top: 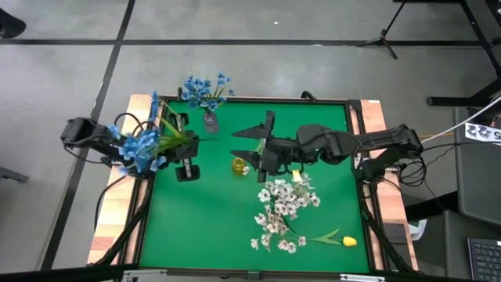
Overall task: Sort flowers into vase by color
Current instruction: Put the blue flowers into the purple vase
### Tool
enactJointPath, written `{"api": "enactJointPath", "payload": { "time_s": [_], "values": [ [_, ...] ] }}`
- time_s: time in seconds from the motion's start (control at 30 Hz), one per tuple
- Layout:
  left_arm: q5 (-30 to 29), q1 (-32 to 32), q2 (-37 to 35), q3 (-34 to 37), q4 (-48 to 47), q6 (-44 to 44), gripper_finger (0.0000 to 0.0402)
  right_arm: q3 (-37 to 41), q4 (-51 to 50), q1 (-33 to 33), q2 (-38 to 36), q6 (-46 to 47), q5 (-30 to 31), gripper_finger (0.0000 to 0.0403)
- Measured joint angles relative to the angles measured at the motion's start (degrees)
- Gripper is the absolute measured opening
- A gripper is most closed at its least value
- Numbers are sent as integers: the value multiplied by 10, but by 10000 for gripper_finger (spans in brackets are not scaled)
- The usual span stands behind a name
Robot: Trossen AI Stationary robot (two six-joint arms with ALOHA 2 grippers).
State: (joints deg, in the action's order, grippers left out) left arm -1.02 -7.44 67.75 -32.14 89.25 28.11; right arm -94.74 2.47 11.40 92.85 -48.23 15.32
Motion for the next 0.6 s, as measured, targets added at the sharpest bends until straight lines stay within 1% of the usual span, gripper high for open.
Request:
{"api": "enactJointPath", "payload": {
  "time_s": [0.23,0.3,0.37,0.53,0.6],
  "values": [
    [0,4,43,-37,-15,-13,8,0,18,-2,13,3,-20,232],
    [0,8,52,-44,-17,-28,7,0,35,-2,24,5,-27,232],
    [4,14,61,-49,-17,-43,6,0,31,-2,29,5,-29,232],
    [8,16,65,-57,-18,-67,10,0,36,-3,36,5,-29,232],
    [19,16,66,-57,-18,-70,11,0,36,-6,36,7,-29,232]
  ]
}}
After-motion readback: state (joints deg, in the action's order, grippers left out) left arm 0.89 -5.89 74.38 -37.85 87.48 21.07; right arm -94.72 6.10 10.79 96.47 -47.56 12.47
